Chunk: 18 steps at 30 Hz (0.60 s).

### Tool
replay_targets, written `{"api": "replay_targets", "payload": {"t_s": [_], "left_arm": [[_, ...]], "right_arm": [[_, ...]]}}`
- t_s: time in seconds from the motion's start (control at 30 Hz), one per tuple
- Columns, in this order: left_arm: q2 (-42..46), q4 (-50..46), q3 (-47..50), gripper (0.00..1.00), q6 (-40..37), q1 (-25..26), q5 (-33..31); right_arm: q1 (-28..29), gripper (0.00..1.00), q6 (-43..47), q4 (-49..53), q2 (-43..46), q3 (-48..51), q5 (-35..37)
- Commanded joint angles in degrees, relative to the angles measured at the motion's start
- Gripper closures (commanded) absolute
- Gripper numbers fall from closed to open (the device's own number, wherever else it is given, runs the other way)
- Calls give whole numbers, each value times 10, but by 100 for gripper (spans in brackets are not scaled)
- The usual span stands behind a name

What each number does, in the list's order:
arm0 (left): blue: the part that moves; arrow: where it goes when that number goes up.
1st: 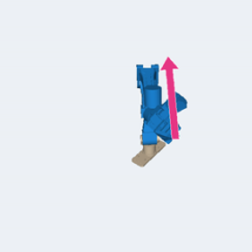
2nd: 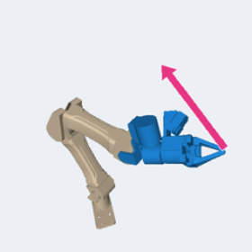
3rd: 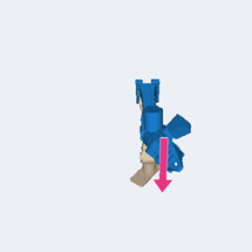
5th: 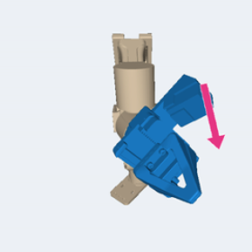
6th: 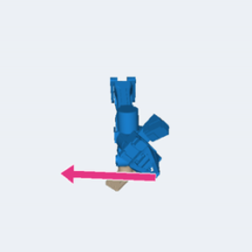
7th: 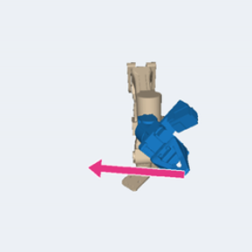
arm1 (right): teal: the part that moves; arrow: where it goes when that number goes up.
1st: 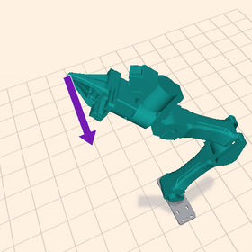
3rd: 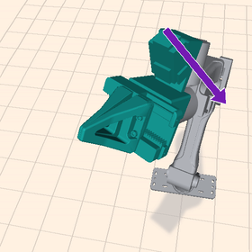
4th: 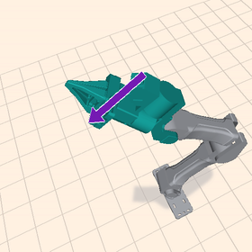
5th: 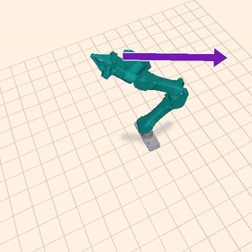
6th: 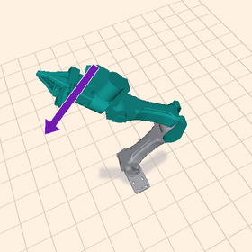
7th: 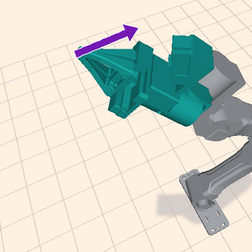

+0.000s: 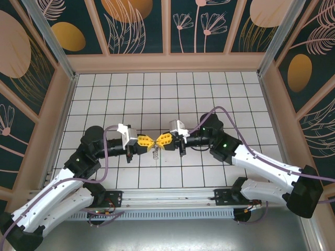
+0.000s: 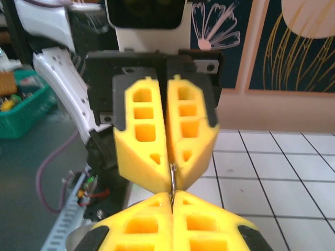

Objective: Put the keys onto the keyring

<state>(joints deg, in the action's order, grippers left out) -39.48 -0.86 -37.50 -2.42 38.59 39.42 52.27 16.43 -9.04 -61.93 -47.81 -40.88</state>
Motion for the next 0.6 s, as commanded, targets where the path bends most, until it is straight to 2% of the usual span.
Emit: {"api": "replay_targets", "payload": {"t_s": [0.0,0.07,0.2,0.37,0.57], "left_arm": [[-6,-52,-30,83,-36,2,-29],[-13,-69,-38,86,-45,1,-29],[-29,-93,-52,100,-61,2,-35],[-44,-107,-56,100,-72,2,-43],[-37,-74,-40,100,-61,1,-32]], "right_arm": [[12,100,75,118,-10,-64,49],[18,100,93,152,-19,-87,63],[39,100,124,211,-38,-128,92],[72,100,158,282,-68,-168,163],[87,100,161,292,-70,-178,177]]}}
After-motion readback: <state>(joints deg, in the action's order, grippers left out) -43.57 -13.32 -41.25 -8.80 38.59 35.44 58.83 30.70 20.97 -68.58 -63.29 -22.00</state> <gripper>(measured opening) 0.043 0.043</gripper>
